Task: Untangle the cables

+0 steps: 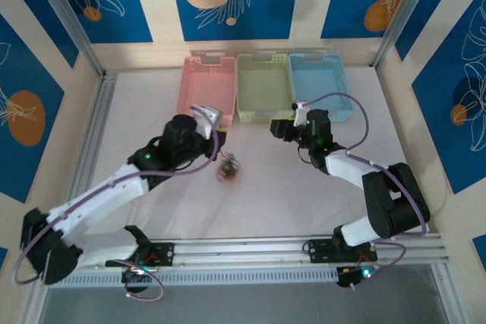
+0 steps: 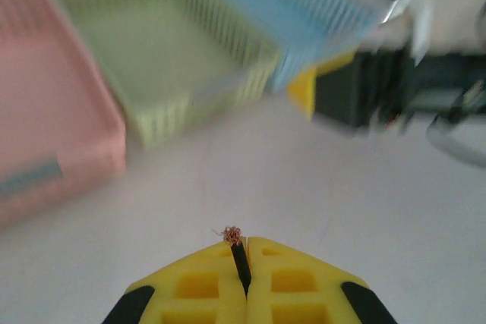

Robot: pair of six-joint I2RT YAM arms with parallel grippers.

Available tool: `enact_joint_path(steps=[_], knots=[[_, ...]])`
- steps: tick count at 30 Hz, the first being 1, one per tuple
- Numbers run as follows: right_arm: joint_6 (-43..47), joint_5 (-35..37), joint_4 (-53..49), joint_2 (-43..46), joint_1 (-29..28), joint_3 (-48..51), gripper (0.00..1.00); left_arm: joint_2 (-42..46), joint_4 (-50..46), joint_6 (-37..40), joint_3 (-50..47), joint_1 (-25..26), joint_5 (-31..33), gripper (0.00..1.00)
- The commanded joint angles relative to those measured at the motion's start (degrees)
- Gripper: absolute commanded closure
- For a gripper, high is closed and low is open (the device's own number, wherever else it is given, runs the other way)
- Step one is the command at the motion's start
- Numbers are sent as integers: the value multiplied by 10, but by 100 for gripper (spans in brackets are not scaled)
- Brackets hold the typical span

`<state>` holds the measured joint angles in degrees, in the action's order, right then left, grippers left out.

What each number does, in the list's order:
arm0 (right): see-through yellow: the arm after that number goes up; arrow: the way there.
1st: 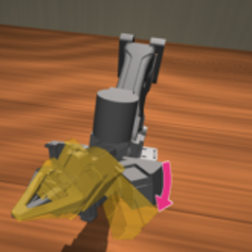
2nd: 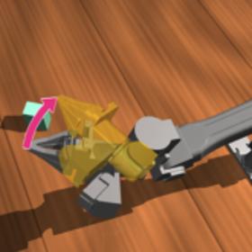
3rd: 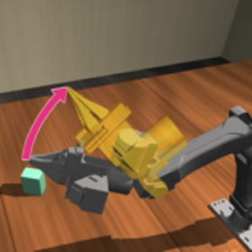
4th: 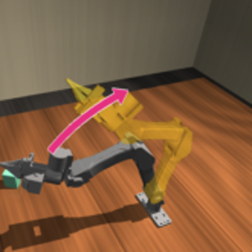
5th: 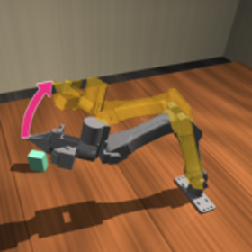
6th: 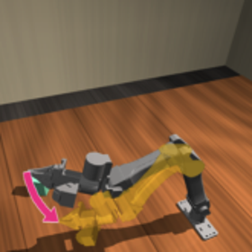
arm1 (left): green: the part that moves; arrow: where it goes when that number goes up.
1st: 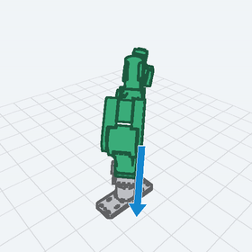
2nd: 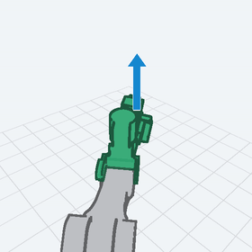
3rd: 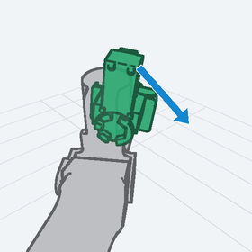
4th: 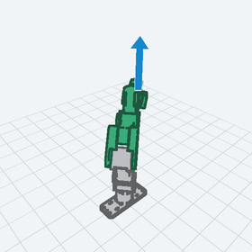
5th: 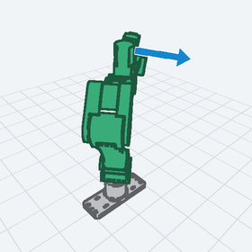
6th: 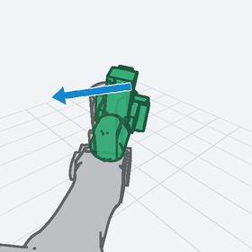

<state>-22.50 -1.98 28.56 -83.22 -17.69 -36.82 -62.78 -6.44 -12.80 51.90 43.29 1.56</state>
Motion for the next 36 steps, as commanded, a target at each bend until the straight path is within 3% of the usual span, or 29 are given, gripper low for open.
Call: enact_joint_path(steps=[1,5,18,31,36], knots=[[0,-33,65,9,2,20,41,53,166,34,-105,4,-22,100],[1,-63,72,-7,-4,10,37,58,233,45,-183,4,-35,100],[24,-158,62,-36,-46,-24,37,37,283,36,-223,4,-49,100],[262,-352,180,-102,-159,-5,37,61,279,28,-226,4,-67,100],[290,-366,169,-110,-176,-10,37,69,281,21,-226,4,-81,100]])
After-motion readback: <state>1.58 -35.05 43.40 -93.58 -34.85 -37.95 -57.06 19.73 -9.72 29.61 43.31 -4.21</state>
